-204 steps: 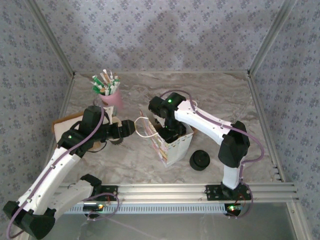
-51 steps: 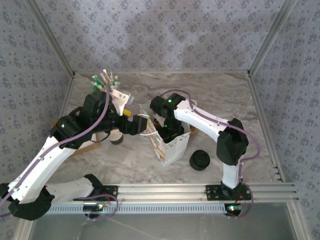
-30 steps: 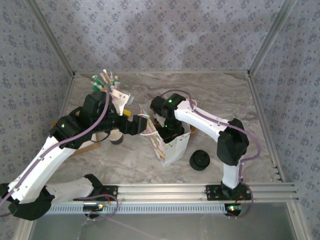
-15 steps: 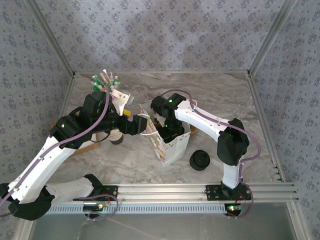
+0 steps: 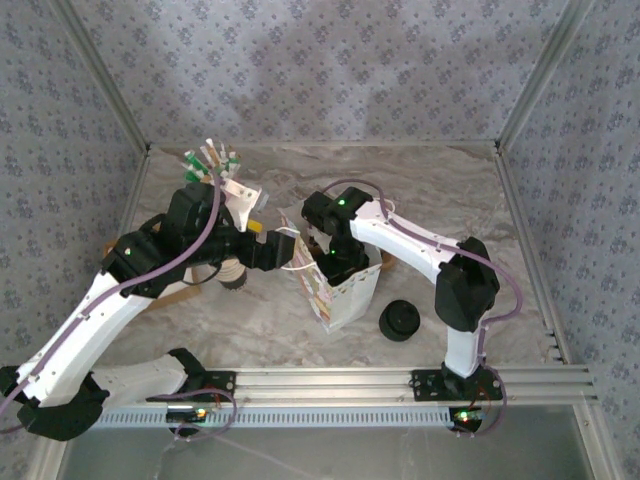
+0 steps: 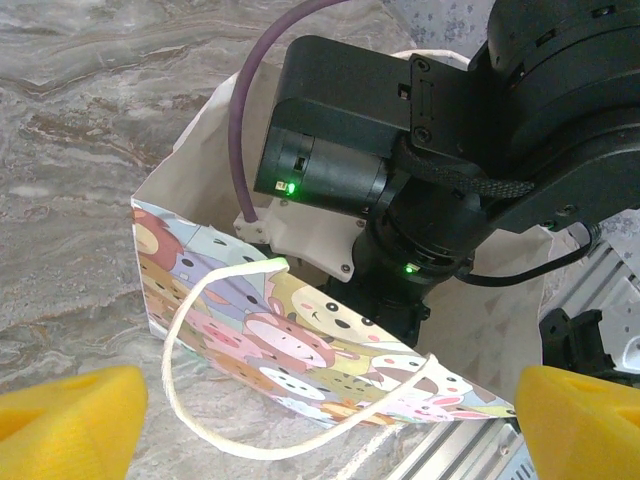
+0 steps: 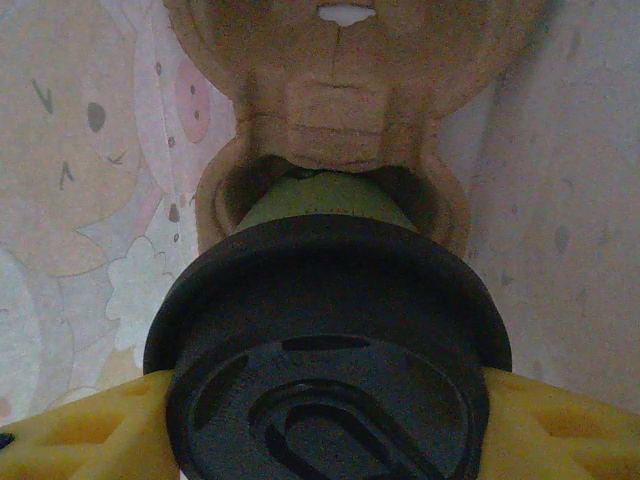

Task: Pack the takeout coffee

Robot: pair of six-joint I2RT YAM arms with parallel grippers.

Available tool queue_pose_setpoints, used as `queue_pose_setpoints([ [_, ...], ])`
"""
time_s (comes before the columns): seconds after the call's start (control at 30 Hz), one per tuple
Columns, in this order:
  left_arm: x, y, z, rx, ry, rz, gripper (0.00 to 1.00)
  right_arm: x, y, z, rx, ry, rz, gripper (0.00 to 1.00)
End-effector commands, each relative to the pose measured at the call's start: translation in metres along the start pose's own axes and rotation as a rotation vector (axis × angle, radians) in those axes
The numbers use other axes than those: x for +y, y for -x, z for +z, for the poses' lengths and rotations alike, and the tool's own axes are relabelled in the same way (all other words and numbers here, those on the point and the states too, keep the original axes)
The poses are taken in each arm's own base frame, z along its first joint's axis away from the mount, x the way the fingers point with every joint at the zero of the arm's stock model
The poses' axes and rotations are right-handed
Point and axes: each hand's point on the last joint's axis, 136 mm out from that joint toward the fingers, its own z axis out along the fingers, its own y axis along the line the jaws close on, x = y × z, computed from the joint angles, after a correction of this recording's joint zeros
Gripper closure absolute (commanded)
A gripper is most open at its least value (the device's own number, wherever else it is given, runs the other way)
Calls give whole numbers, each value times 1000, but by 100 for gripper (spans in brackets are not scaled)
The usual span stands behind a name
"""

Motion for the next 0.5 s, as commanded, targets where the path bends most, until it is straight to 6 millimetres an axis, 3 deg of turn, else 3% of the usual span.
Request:
queue_pose_setpoints([
  [0.0, -1, 4, -2, -26, 1, 14, 6, -11, 5, 42, 64, -37, 6, 35],
  [0.47, 0, 2, -5, -33, 0, 8, 6, -7, 3, 8, 7, -65, 0, 27],
])
